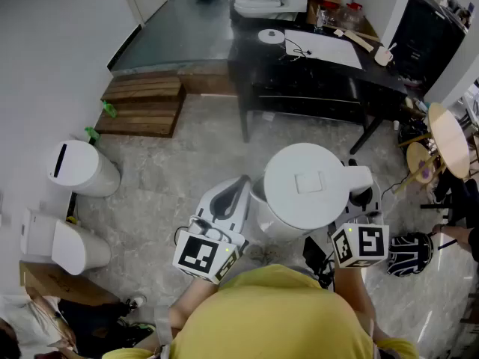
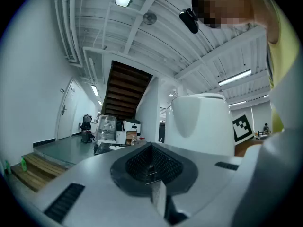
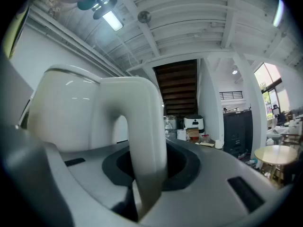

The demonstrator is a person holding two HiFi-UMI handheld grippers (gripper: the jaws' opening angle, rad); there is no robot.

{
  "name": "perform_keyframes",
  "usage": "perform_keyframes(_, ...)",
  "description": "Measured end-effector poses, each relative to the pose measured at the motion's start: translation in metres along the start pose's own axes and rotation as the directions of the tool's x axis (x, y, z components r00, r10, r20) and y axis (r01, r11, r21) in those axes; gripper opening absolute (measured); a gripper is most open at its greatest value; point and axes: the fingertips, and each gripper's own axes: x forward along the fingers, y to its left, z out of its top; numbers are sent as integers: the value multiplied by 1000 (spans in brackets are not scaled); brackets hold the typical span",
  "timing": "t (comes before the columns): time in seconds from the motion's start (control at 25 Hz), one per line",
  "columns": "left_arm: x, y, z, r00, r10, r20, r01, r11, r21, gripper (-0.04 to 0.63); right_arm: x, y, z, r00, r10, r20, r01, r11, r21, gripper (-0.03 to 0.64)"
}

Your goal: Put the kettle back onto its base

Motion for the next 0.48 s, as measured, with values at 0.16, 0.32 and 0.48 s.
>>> perform_keyframes(0.16, 2, 2, -1, 1000, -10, 3, 10, 1000, -1, 2, 2, 4, 1, 1000, -5, 3, 5, 1000, 1, 94)
perform_keyframes(0.32, 5, 12, -3, 1000, -27, 7, 27, 1000, -4, 2, 8, 9, -2, 1000, -21, 6, 21, 1000, 11, 94)
perform_keyframes(0.48, 9, 21, -3, 999, -44, 11, 44, 999, -6, 2, 16, 12, -5, 999, -38, 6, 38, 999, 32, 103)
